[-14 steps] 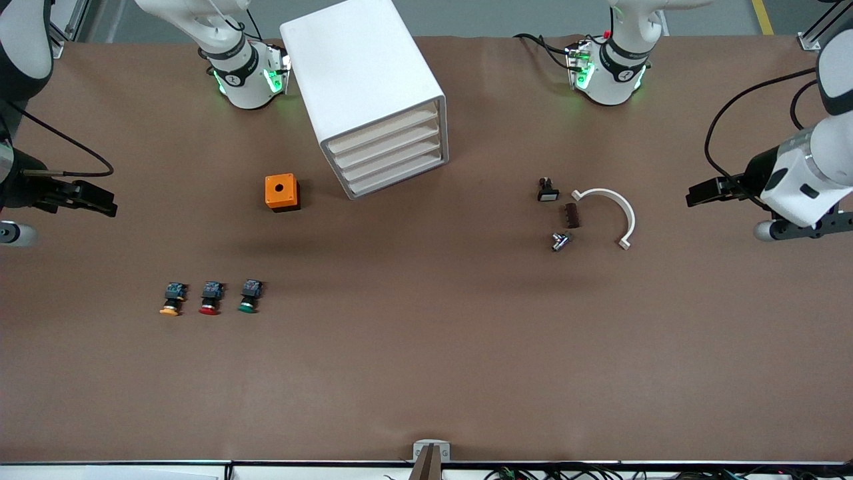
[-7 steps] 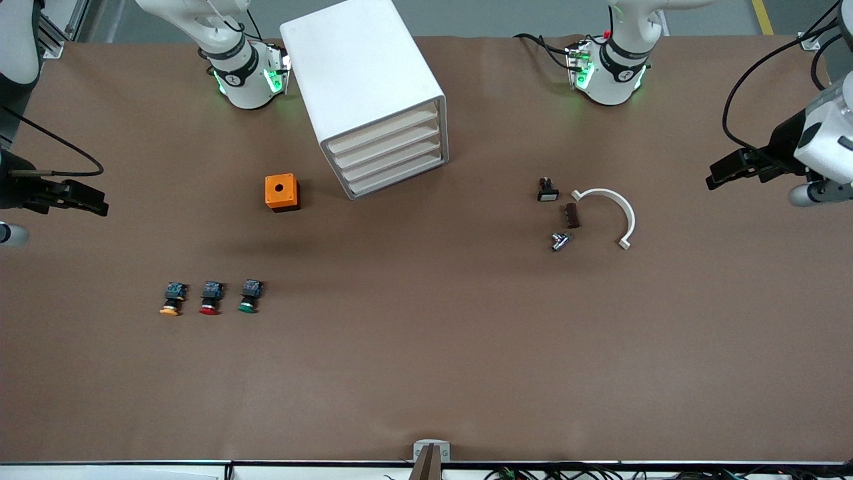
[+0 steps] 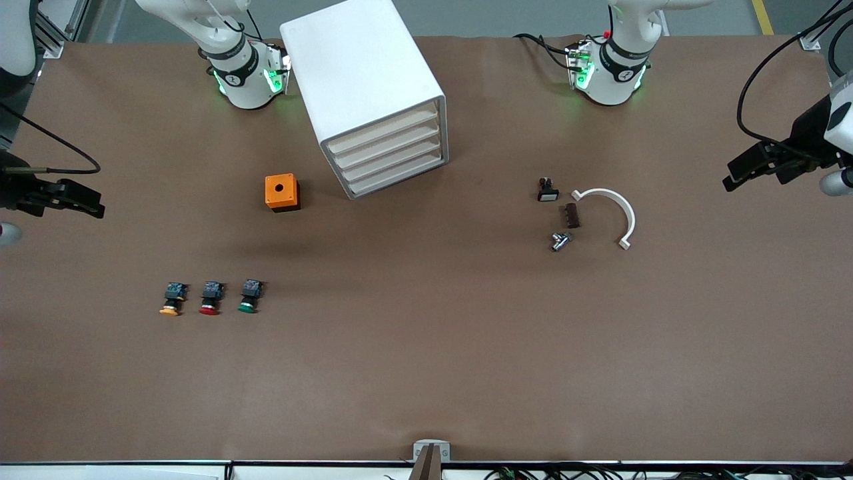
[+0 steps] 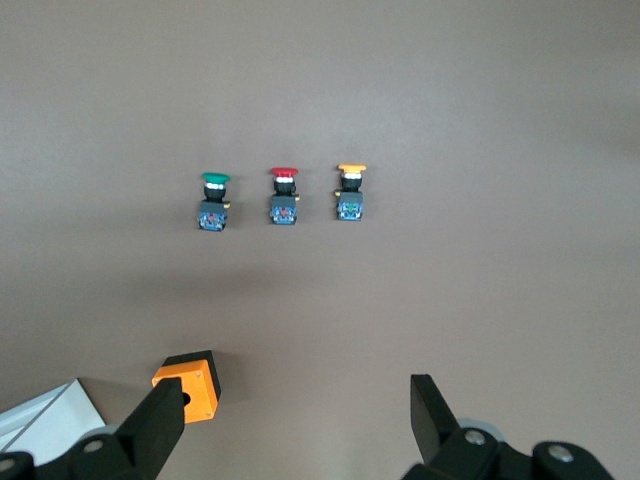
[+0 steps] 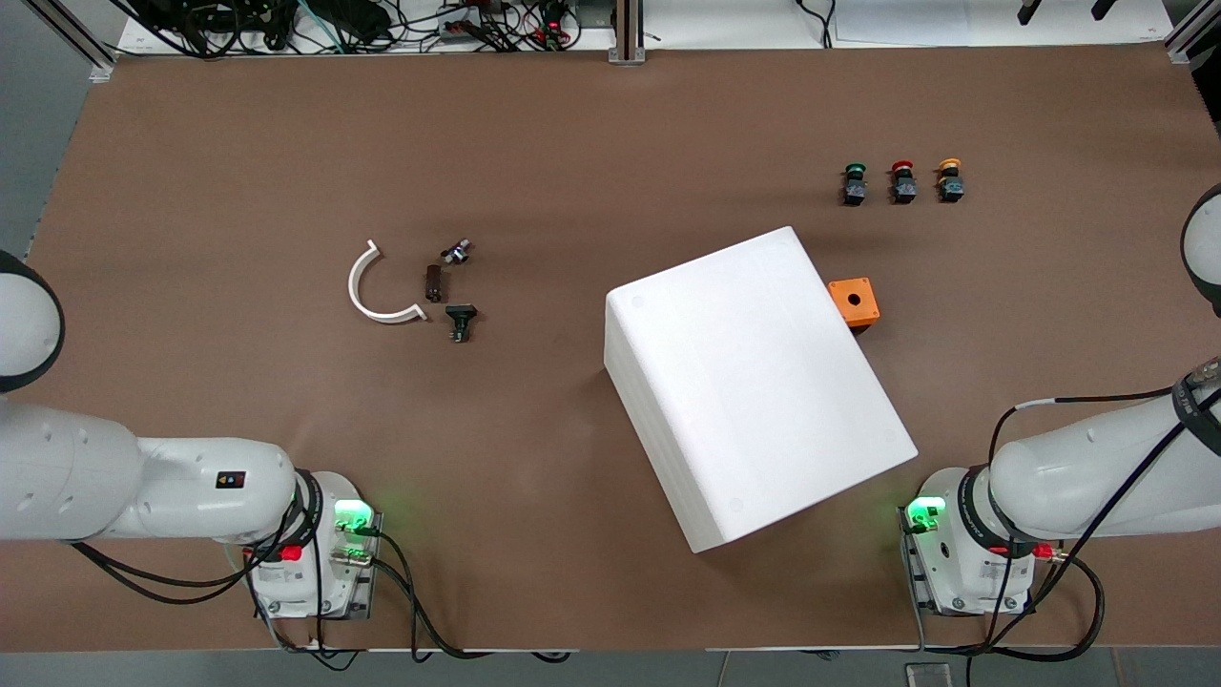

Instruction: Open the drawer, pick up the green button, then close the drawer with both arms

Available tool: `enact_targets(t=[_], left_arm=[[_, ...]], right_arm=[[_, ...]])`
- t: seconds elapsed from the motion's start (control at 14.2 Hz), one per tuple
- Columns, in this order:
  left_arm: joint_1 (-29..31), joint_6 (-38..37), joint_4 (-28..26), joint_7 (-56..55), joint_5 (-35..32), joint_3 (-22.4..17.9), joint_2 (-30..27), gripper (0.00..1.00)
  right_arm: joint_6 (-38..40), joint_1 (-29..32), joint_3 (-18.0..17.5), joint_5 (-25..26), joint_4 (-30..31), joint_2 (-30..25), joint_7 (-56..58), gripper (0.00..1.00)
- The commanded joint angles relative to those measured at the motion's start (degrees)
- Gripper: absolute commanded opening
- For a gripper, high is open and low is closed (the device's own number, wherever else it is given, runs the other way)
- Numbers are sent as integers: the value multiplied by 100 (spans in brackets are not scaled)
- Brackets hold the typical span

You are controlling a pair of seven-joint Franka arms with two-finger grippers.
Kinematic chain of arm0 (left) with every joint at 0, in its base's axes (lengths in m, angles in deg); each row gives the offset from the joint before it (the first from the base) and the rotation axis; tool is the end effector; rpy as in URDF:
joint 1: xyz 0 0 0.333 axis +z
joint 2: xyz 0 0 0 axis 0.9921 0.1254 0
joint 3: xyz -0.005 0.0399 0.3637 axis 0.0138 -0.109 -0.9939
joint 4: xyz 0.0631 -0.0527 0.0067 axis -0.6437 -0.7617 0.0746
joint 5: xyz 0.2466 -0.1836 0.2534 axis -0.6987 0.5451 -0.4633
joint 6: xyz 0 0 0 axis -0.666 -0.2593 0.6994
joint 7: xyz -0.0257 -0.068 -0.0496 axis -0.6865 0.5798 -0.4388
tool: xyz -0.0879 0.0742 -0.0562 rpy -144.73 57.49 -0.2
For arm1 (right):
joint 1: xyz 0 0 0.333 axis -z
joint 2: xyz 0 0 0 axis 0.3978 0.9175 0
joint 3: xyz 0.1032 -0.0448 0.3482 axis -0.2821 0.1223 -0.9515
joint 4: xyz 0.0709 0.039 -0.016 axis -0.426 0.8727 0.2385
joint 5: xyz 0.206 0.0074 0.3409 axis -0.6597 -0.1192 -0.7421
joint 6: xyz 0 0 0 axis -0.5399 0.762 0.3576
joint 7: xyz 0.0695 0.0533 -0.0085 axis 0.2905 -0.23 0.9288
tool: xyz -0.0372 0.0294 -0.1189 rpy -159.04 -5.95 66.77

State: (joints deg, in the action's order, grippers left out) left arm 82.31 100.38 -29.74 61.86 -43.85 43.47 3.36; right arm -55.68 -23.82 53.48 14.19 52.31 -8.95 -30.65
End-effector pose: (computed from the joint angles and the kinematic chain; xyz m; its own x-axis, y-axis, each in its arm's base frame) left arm 0.5546 -0.0186 0.6383 0.9866 0.1516 0.0606 0.1473 -0.9866 0.0699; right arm 0.6089 -0.0278 0.6329 0.9984 -0.0275 -0.0497 -0.0247 -0.9982 0.0552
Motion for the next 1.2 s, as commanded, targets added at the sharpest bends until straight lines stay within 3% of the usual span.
enact_targets(t=[0.0, 0.56, 1.13], left_arm=[[-30, 5, 694, 93, -123, -8, 539, 99], [-31, -3, 907, 75, -132, 18, 673, 99], [-75, -425, 1021, 5, -132, 124, 646, 99]], right_arm=[[105, 90, -34, -51, -273, 54, 35, 100], [657, 477, -34, -403, -238, -262, 62, 100], [852, 372, -78, -385, -62, -675, 97, 100]])
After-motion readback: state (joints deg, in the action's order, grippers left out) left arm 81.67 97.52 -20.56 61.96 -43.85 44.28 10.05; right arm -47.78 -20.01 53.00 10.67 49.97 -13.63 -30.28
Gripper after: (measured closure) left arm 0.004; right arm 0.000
